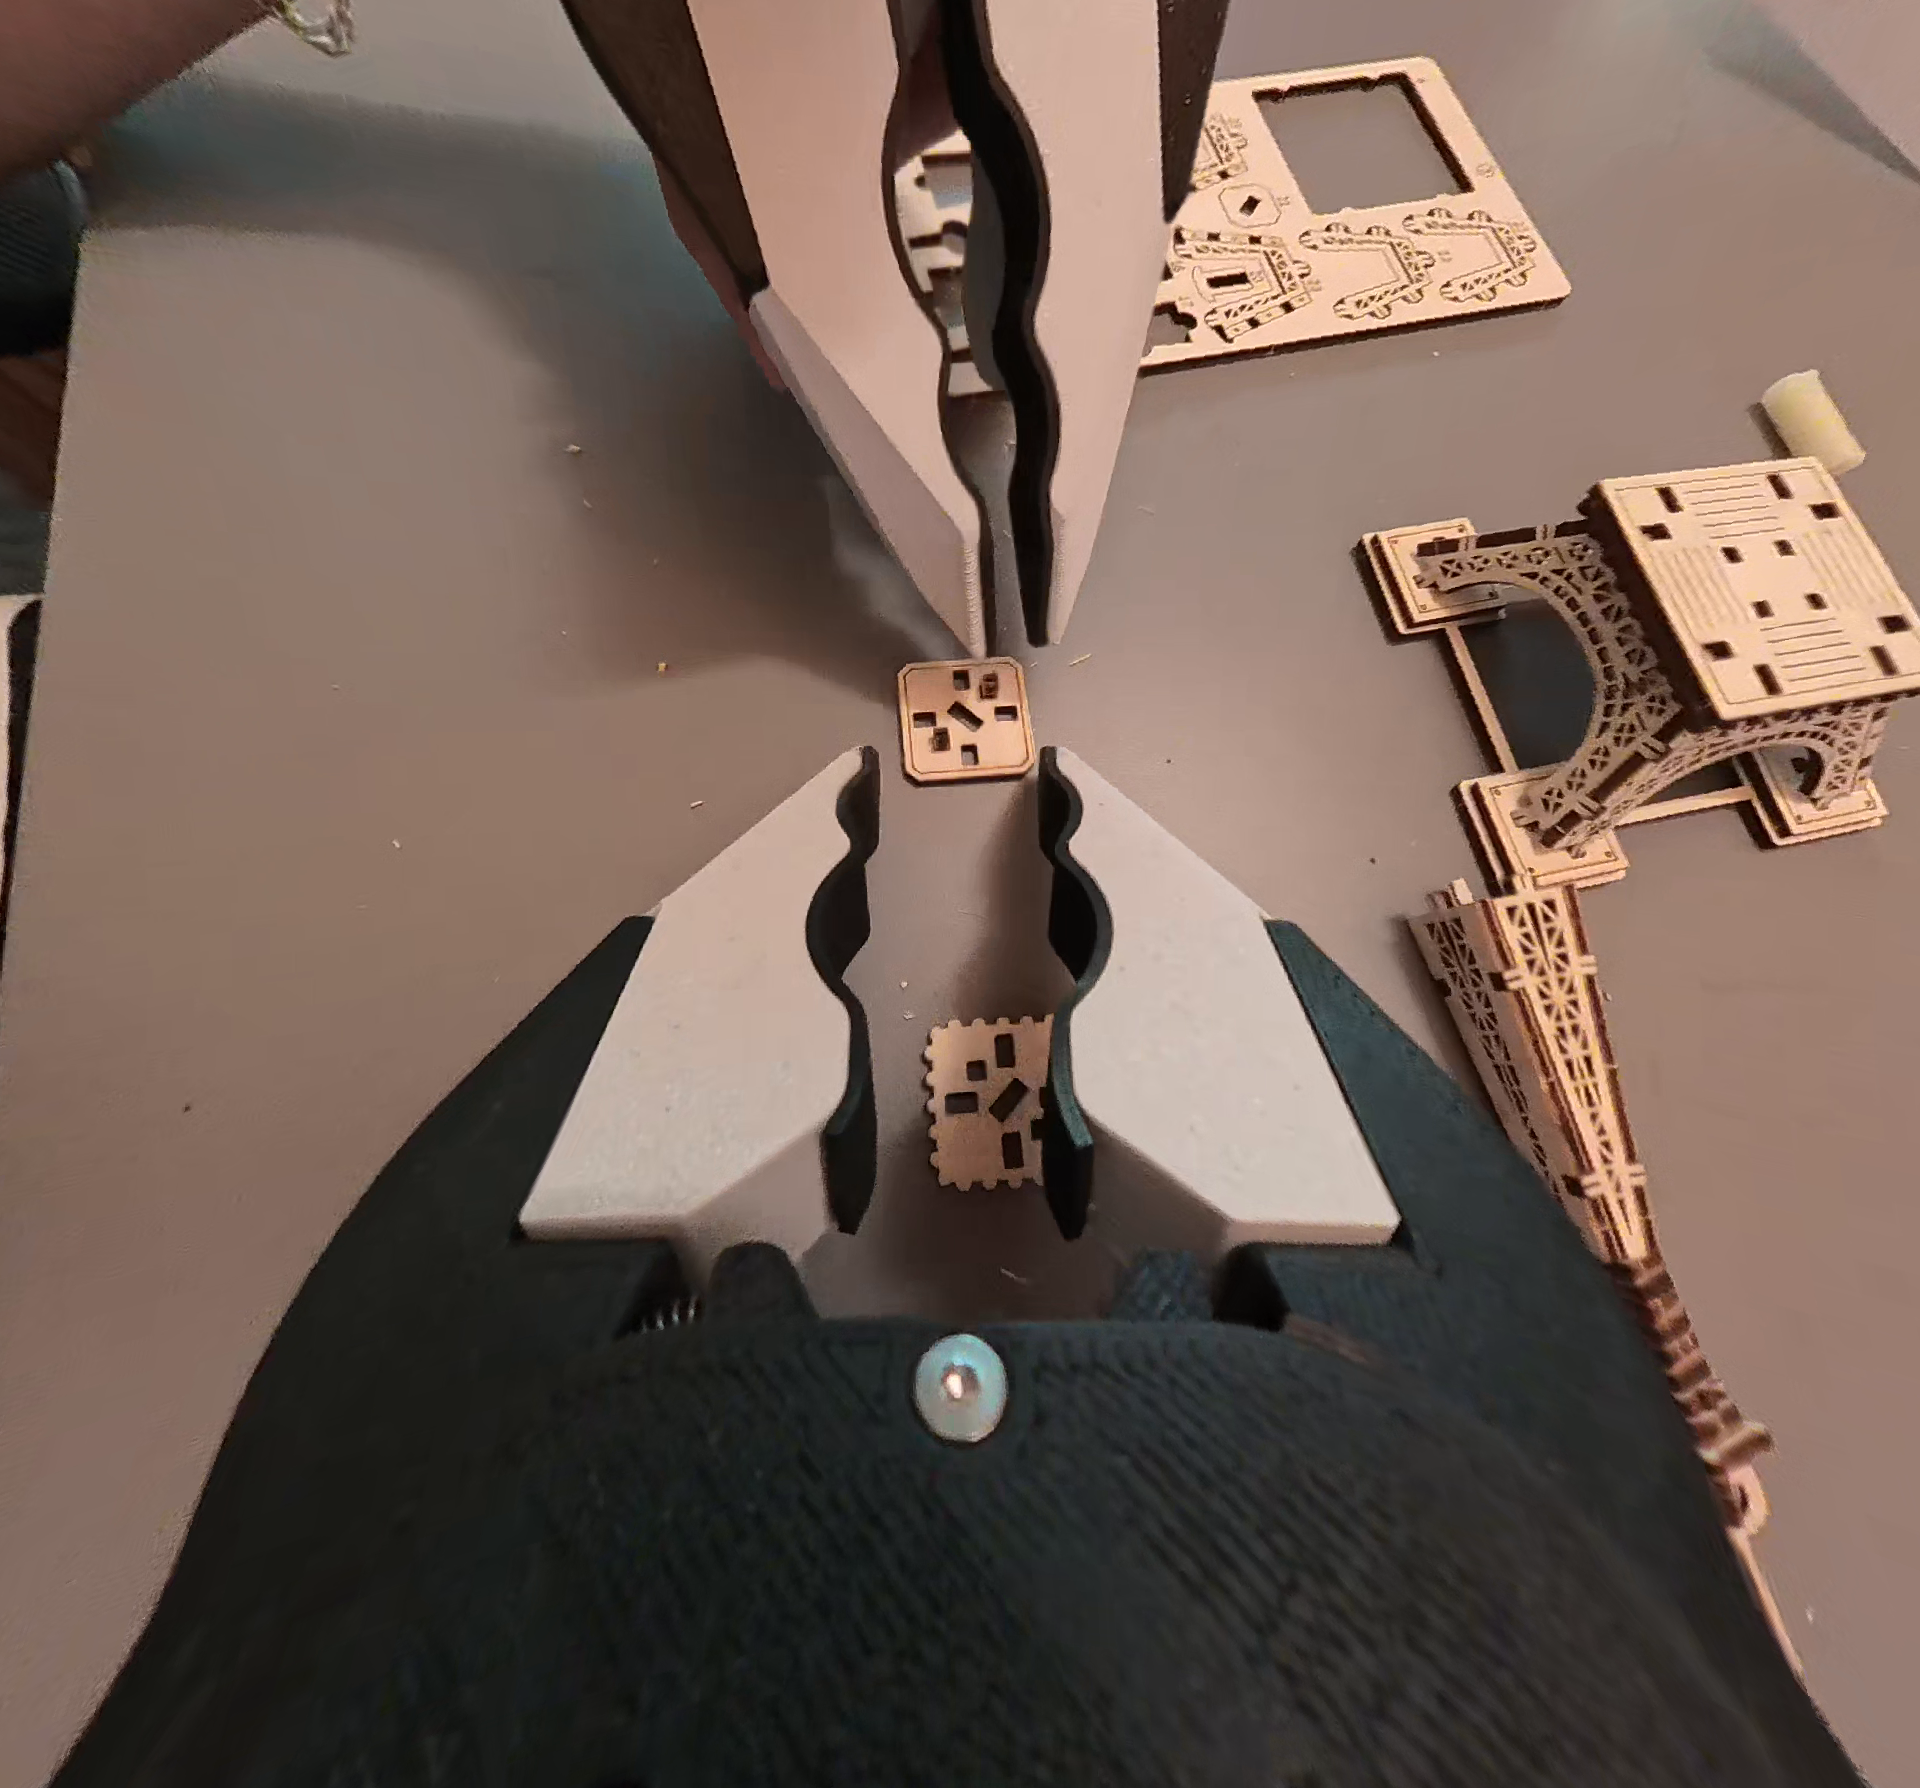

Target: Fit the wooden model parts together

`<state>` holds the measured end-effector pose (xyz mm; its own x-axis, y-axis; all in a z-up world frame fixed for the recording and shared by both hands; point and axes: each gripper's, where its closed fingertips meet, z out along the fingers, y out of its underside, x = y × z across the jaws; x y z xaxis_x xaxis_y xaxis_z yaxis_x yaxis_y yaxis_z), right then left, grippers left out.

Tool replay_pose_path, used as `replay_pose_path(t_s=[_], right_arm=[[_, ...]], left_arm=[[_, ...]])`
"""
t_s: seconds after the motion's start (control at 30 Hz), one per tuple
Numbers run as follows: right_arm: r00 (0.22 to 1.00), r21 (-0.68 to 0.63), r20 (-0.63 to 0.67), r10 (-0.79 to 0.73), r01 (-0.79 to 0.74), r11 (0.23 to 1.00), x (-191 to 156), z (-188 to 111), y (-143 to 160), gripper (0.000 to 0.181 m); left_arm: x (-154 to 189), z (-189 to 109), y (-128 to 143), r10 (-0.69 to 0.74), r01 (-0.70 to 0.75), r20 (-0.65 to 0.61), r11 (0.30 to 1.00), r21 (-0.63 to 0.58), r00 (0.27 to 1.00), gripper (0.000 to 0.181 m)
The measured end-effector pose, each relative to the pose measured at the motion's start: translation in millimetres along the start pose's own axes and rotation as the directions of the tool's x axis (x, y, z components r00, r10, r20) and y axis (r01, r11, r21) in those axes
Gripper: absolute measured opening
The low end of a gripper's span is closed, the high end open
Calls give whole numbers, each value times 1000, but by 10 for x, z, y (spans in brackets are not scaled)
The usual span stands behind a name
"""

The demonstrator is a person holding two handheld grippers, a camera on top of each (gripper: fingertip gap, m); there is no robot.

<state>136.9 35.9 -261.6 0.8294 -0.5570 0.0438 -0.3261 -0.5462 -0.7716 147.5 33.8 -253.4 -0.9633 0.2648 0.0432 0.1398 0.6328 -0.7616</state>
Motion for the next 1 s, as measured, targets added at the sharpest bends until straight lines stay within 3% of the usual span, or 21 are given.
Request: replay_pose_path(t_s=[0.47, 1.0], right_arm=[[999, -12, 29, -43, 43, 999, 17, 24, 15, 22], [998, -13, 12, -56, 56, 998, 73, -55, 83, 32]], left_arm=[[-15, -17, 81, 23, -27, -33, 992, -121, 999, 1], [-53, -114, 157, -72, 75, 73, 996, -42, 995, 2]])
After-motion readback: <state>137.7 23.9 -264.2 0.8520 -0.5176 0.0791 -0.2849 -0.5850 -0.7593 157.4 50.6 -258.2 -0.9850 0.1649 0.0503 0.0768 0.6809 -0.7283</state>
